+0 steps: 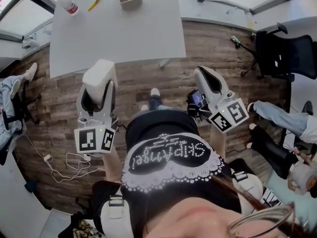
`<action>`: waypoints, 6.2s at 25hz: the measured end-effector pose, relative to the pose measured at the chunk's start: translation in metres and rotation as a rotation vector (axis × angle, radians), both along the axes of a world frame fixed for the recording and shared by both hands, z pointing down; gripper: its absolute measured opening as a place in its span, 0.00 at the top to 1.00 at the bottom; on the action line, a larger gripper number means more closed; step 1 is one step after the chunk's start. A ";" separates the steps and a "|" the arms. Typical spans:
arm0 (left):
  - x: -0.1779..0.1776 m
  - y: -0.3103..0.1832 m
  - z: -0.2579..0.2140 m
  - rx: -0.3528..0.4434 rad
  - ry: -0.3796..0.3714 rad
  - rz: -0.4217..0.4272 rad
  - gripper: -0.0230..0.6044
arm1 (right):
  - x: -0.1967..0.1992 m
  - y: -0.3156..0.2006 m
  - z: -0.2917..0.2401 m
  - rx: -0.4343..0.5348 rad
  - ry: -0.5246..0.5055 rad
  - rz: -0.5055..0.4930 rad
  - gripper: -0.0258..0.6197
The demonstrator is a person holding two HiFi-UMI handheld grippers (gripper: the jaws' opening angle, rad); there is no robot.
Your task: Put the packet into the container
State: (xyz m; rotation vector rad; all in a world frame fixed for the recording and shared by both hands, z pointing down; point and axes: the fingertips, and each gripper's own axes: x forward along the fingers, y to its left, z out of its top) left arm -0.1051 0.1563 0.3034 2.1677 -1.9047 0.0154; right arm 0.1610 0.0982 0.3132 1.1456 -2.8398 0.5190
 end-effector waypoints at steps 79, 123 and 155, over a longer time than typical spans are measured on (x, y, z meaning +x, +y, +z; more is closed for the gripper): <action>-0.062 -0.200 -0.001 0.001 0.024 0.033 0.52 | -0.068 -0.193 -0.009 -0.019 0.006 0.019 0.93; -0.058 -0.240 -0.004 0.010 0.033 0.046 0.52 | -0.073 -0.236 -0.017 -0.014 0.019 0.017 0.93; -0.068 -0.332 0.004 0.018 -0.021 0.131 0.53 | -0.067 -0.258 0.010 -0.108 0.030 0.072 0.93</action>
